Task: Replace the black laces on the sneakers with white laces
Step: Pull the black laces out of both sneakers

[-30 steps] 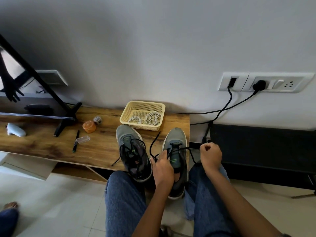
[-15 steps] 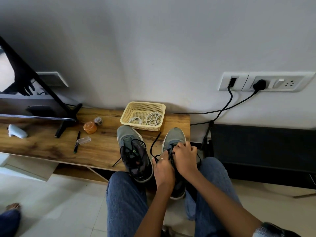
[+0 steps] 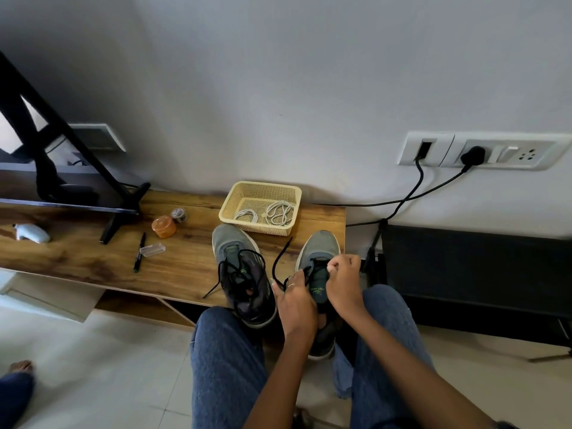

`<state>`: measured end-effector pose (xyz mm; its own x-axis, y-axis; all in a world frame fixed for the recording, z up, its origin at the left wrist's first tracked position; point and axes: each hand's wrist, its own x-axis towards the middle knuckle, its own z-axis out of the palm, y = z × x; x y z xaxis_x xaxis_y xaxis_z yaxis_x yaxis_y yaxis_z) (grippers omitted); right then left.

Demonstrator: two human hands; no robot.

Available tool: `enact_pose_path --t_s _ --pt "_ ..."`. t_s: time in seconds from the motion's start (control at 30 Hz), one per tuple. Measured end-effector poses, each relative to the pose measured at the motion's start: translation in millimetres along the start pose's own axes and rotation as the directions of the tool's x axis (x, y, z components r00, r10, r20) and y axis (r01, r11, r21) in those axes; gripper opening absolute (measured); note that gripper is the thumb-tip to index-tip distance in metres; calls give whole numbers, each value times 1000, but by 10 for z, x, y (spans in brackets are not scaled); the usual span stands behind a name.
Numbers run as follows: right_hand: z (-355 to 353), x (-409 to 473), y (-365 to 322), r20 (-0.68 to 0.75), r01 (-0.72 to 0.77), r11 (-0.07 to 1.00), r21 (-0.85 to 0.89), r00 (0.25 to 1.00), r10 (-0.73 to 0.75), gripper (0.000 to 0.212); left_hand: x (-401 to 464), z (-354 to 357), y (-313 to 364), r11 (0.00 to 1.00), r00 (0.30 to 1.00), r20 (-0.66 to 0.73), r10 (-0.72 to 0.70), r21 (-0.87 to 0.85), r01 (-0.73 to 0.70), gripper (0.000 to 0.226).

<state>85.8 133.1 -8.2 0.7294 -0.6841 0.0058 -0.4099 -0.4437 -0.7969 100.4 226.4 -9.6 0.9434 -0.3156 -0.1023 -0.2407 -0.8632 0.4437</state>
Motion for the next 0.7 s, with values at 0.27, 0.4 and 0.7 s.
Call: enact_pose_path --t_s 0.27,0.4,0.7 --pt "71 -134 34 -225 2 998 64 974 12 12 10 33 63 999 1000 -26 2 -32 -2 47" --pt "90 -164 59 -278 -2 994 105 960 31 14 19 10 123 1000 1000 0 -13 -26 13 46" --pt "152 -191 86 -332 -46 971 236 935 126 9 69 62 195 974 988 11 -151 -171 151 40"
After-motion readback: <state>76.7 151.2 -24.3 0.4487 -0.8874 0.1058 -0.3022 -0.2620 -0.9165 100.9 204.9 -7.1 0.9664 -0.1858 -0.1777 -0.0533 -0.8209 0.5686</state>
